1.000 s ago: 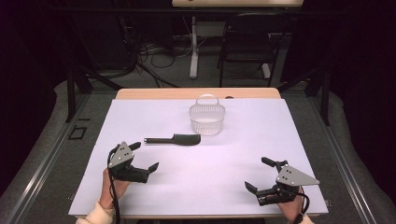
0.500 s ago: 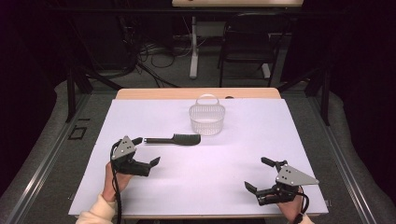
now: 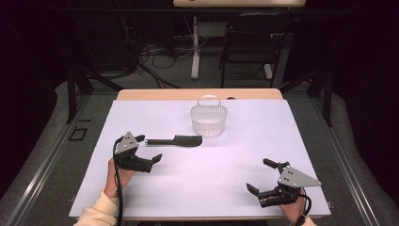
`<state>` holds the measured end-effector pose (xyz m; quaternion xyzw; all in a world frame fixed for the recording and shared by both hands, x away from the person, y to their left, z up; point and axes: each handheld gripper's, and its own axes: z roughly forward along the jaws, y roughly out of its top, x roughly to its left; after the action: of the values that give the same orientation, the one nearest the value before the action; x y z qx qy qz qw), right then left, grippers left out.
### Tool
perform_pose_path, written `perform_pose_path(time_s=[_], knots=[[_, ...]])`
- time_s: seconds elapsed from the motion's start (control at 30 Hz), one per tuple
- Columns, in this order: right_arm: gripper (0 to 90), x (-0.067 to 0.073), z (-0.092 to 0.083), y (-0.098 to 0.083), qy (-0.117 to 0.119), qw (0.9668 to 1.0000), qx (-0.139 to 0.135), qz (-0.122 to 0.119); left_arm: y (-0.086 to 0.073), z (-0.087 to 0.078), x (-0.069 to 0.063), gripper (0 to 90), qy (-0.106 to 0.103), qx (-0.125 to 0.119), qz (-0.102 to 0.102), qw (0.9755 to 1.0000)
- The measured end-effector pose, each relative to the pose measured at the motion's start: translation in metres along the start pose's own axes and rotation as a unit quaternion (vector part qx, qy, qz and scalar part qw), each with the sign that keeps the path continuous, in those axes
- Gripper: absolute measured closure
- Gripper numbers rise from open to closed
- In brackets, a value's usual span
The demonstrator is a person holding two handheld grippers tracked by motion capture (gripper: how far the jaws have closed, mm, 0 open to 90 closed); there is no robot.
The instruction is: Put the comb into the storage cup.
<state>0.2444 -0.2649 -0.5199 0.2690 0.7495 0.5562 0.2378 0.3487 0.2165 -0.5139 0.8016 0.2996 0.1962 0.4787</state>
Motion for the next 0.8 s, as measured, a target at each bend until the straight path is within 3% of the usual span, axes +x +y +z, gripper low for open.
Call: perform_pose_path(time_s=[0.33,0.8], knots=[[0.0,0.0,0.0,0.0,0.001,1.0,0.001,-0.002,0.007,0.004,0.007,0.0,0.006,-0.004,0.004,1.0],[0.0,0.0,0.0,-0.001,-0.002,1.0,0.005,0.002,0.012,0.01,0.012,0.0,0.015,0.012,0.022,0.9996]])
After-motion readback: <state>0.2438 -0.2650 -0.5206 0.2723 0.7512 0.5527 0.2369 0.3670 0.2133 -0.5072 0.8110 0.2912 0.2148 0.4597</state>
